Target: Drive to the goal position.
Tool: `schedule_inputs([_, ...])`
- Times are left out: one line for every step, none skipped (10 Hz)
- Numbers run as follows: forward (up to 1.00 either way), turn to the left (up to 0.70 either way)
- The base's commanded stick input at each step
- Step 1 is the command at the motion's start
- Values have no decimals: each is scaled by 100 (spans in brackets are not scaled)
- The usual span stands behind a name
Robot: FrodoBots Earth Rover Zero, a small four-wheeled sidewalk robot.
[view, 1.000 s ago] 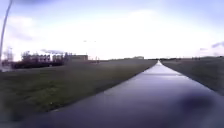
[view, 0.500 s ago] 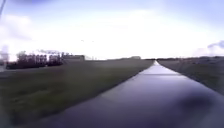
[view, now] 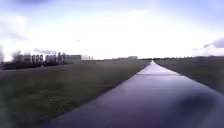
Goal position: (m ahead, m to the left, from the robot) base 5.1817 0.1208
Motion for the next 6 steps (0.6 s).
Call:
schedule_inputs([45,-27])
schedule_inputs([45,-27])
schedule_inputs([45,-27])
schedule_inputs([45,-27])
schedule_inputs([45,-27])
schedule_inputs([45,-27])
